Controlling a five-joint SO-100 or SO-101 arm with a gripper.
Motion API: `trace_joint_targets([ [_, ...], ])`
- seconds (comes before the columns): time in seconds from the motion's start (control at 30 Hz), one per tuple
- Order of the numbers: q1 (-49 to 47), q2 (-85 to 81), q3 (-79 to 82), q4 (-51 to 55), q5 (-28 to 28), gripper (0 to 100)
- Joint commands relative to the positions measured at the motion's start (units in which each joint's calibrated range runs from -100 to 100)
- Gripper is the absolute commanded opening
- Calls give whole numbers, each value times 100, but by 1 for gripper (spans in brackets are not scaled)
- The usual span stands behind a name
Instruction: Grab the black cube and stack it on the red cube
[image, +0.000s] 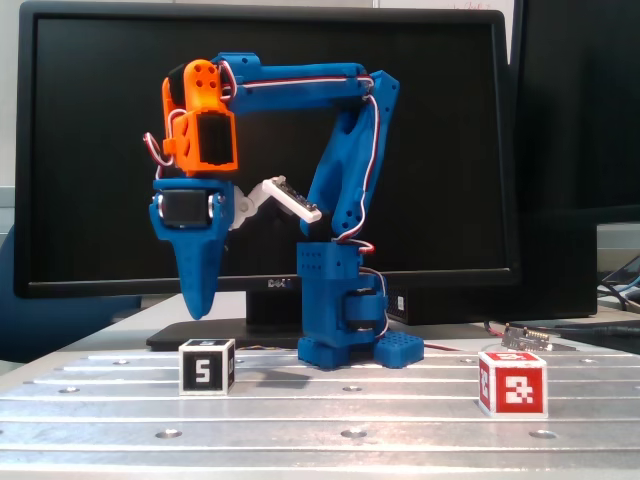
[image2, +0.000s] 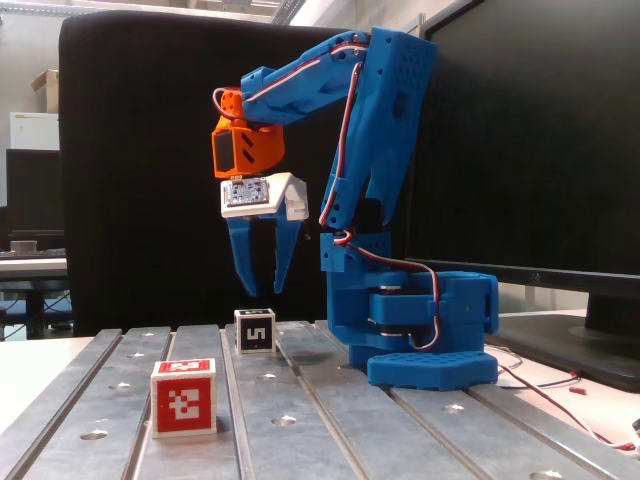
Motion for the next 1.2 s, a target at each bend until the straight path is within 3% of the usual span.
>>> trace_joint_targets([
  [0.0,5,-491,307,-8,15,18],
  [0.27,-47,-1059,949,-188,136,28],
  [1.17,-54,27,813,-812,130,28],
])
